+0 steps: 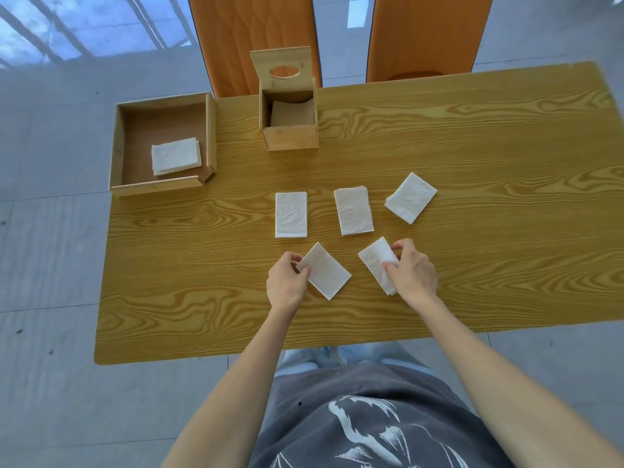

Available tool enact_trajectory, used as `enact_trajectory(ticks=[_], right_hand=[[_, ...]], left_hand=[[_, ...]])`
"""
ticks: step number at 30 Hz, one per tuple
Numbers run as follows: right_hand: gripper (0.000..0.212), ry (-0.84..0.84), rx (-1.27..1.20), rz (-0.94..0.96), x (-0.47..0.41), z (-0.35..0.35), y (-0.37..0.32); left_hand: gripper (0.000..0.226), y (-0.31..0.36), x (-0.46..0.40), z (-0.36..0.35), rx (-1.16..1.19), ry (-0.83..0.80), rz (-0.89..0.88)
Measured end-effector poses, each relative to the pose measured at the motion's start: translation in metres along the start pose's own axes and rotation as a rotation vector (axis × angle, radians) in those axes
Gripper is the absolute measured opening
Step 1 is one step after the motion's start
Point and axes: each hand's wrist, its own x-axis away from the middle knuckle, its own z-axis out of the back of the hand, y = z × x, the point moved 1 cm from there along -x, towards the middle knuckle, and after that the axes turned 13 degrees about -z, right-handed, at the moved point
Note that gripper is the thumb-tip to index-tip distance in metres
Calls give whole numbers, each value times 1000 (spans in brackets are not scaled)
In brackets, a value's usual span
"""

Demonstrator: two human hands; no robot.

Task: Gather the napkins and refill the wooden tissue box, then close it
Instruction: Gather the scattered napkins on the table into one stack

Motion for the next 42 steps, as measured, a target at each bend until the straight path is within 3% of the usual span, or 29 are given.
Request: enact_trajectory(ticks=[3, 9, 12, 15, 20, 27, 37, 42], right_hand=[[15, -102, -124, 28, -2, 5, 0], [23, -401, -431, 105, -6, 9, -15], [22, -580, -417, 140, 1, 4, -35], [22, -653, -377, 181, 5, -8, -54], [19, -561, -391, 172, 5, -36, -73], [22, -331, -111, 208, 5, -54, -85], [20, -184, 49, 254, 13, -57, -97], [31, -162, 21, 233, 14, -57, -102]], left_hand=[[20, -6, -2, 2, 227, 41, 94], [22, -20, -8, 4, 506, 59, 210], [19, -27, -10, 4, 587, 29, 228], [16, -27, -10, 7, 649, 3, 235], [16, -26, -8, 12, 712, -21, 203], [25, -29, -10, 13, 752, -28, 239], [33, -27, -13, 16, 733, 21, 283], [23, -34, -12, 10, 694, 26, 218]])
